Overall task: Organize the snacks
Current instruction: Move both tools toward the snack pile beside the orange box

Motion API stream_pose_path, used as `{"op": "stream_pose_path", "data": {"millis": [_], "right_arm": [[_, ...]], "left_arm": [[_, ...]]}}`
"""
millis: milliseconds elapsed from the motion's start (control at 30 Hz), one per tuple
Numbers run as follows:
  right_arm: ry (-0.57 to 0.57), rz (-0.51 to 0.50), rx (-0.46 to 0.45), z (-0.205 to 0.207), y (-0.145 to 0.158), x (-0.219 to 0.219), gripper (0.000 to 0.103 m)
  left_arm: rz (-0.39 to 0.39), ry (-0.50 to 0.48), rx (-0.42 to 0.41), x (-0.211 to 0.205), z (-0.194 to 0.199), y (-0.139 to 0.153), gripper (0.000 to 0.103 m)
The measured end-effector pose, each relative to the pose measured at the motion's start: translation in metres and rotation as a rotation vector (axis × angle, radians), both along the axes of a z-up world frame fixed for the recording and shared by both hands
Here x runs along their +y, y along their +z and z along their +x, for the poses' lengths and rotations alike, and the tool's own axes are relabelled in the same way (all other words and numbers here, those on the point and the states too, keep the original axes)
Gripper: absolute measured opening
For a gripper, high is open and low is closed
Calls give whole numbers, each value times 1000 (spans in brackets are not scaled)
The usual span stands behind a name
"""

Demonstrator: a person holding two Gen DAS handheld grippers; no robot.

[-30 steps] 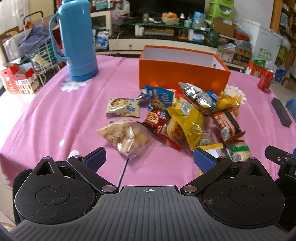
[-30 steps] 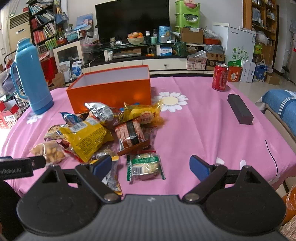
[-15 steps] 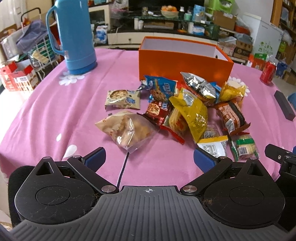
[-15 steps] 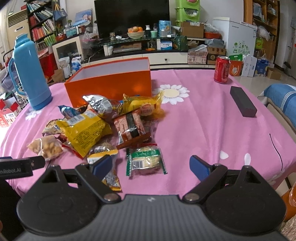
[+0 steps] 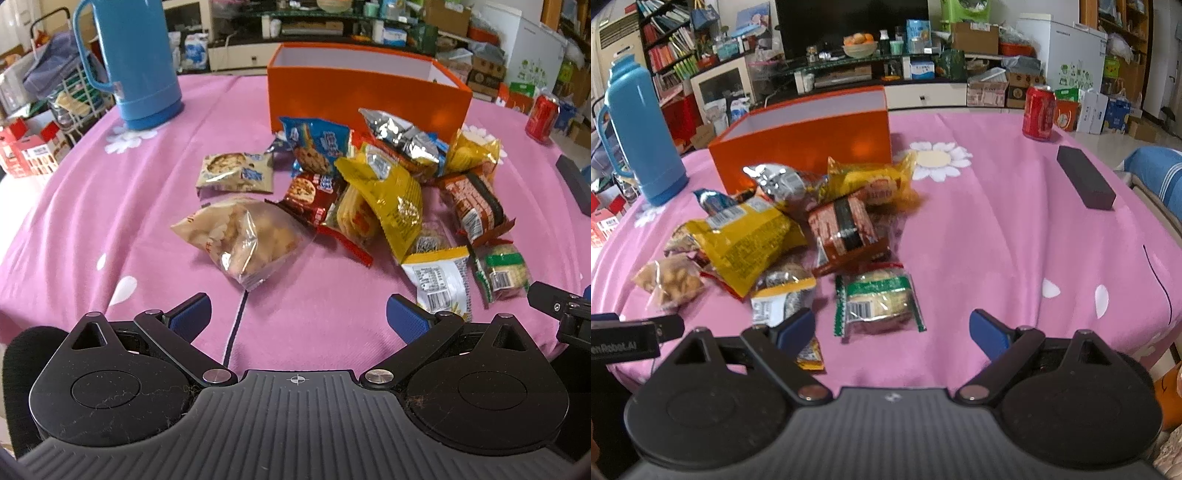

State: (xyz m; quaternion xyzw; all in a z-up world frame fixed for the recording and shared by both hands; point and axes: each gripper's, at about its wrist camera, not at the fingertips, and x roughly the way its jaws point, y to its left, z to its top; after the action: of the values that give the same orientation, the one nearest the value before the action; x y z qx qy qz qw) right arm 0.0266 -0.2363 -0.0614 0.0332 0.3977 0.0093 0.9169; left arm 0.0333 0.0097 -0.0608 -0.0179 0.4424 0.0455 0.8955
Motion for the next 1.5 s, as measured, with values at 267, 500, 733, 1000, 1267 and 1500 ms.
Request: {"op": "stream_pose_path", "data": {"millis": [267, 500, 733, 1000, 1267, 1500], "right_arm": [[-4, 4, 50, 10, -16, 0, 91], [-7, -8, 23, 5, -6, 2, 91], [8, -23, -33, -5, 13, 8, 91], [21, -30, -59, -10, 21, 11, 91], [11, -22, -48, -8, 19, 9, 91], [17, -22, -41, -7, 16, 10, 91]], "left_arm": [[2, 2, 37, 1, 8, -13, 80], [-12, 6, 4, 5, 0, -2, 80], [-25, 19, -47, 11, -9, 15, 80], [-22, 20, -70, 10, -12, 23, 80], [-15, 9, -54, 7, -10, 18, 80], [-13, 11, -49, 7, -9, 16, 80]]}}
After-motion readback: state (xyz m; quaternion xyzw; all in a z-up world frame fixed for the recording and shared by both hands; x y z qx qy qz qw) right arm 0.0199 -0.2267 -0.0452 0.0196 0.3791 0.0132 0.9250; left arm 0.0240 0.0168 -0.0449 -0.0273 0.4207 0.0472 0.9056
